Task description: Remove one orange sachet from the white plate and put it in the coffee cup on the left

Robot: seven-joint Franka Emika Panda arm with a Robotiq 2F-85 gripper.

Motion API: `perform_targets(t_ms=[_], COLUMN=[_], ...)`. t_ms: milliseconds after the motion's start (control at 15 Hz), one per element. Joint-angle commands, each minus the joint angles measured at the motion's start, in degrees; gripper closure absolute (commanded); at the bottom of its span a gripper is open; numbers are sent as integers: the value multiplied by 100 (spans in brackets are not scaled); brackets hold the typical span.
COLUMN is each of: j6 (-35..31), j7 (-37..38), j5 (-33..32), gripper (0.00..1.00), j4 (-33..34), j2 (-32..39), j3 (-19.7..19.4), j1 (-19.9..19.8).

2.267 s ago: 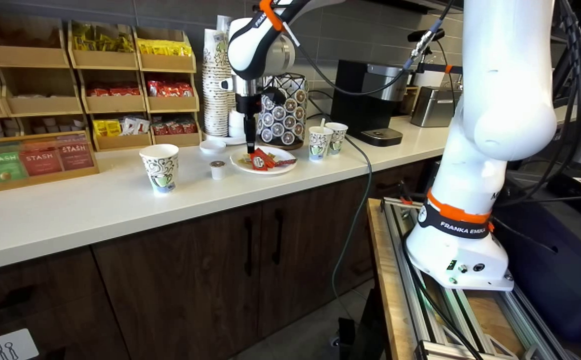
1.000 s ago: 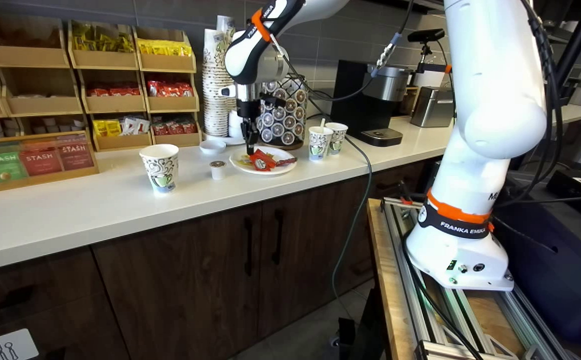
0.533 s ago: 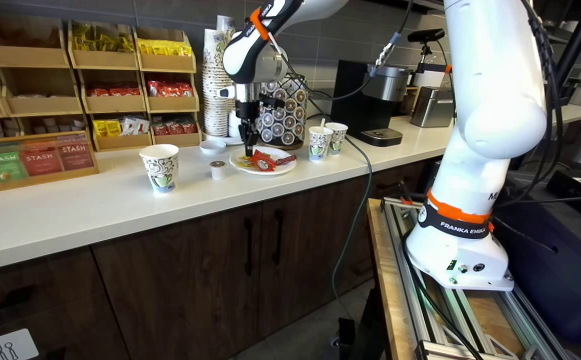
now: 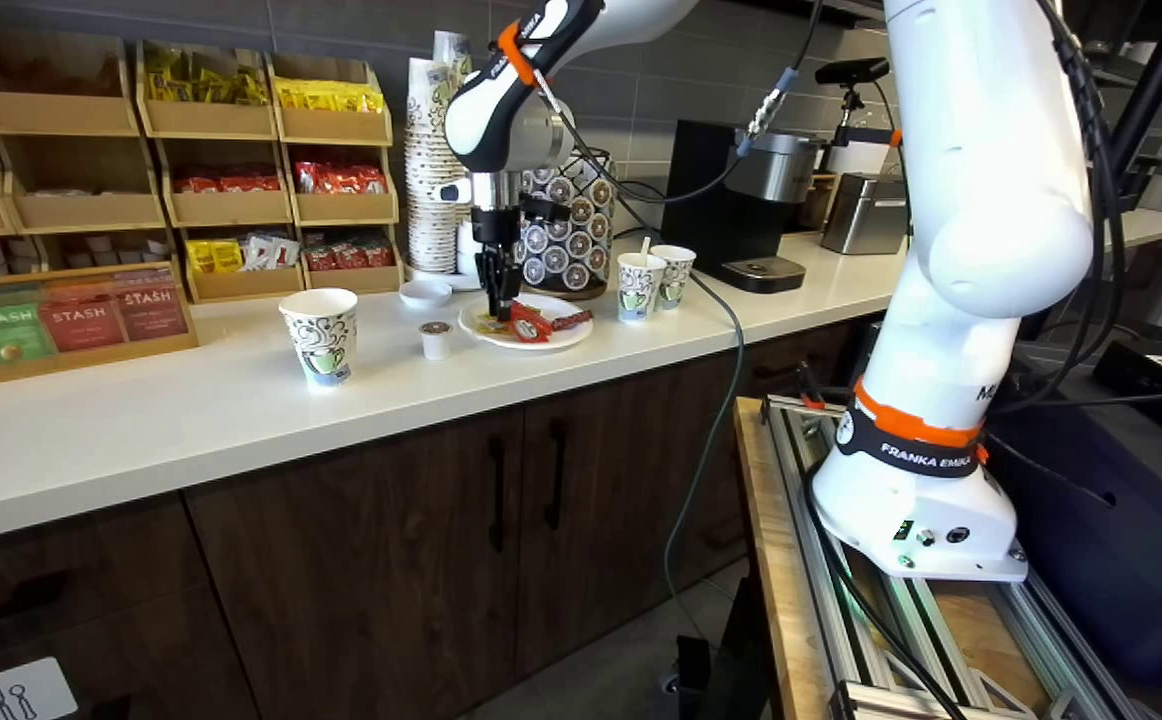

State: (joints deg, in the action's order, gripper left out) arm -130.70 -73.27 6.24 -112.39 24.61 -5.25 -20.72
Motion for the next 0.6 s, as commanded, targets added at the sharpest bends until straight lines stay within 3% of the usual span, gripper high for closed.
perform_targets(t_ms=[0,533], j6=[155,421], j7=[-209,-197], j5=[128,320], gripper=[100,100], j4=[44,-205], j2=[49,-303], j3=[51,40], j1=[-94,-183])
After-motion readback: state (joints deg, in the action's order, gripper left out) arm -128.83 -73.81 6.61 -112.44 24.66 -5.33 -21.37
